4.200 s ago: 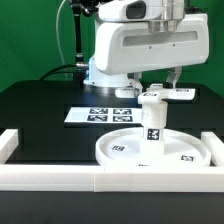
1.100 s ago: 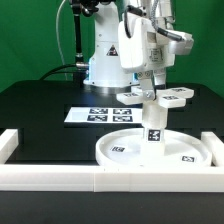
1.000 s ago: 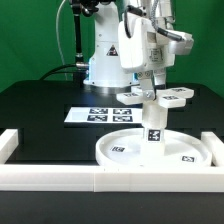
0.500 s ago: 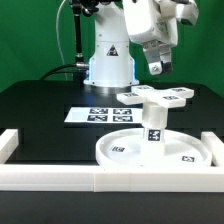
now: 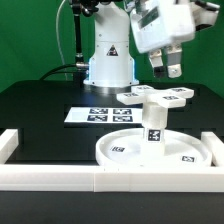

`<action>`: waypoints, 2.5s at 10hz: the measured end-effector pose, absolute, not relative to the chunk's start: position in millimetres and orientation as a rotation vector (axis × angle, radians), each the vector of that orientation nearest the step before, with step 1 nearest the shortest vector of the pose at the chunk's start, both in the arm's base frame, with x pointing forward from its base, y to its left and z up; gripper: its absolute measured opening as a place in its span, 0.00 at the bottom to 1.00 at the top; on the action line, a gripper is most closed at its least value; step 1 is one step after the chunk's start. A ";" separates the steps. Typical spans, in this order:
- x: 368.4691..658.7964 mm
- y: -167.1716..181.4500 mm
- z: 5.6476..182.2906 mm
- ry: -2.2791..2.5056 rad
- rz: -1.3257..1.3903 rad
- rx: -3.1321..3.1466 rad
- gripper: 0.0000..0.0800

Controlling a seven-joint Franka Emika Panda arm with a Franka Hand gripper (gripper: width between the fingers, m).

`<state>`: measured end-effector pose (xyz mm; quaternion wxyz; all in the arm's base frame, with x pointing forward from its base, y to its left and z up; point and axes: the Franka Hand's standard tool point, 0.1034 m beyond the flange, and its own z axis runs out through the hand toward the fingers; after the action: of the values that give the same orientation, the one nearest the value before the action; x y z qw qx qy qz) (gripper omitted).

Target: Assemble round table

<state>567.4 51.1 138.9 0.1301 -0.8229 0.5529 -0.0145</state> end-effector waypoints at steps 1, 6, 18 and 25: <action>567.4 51.1 138.2 1.549 -0.051 -2.432 0.81; 563.8 54.1 137.0 1.057 -0.073 -2.725 0.81; 567.2 54.6 141.0 -0.618 -0.155 -3.020 0.81; 565.0 47.6 132.1 -1.443 -0.142 -2.766 0.81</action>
Offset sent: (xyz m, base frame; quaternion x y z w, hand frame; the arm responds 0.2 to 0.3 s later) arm 0.0000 0.0000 0.0000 0.0000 0.0000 -0.1938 0.9810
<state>565.0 47.6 132.1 0.0091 -0.8856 -0.4621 -0.0456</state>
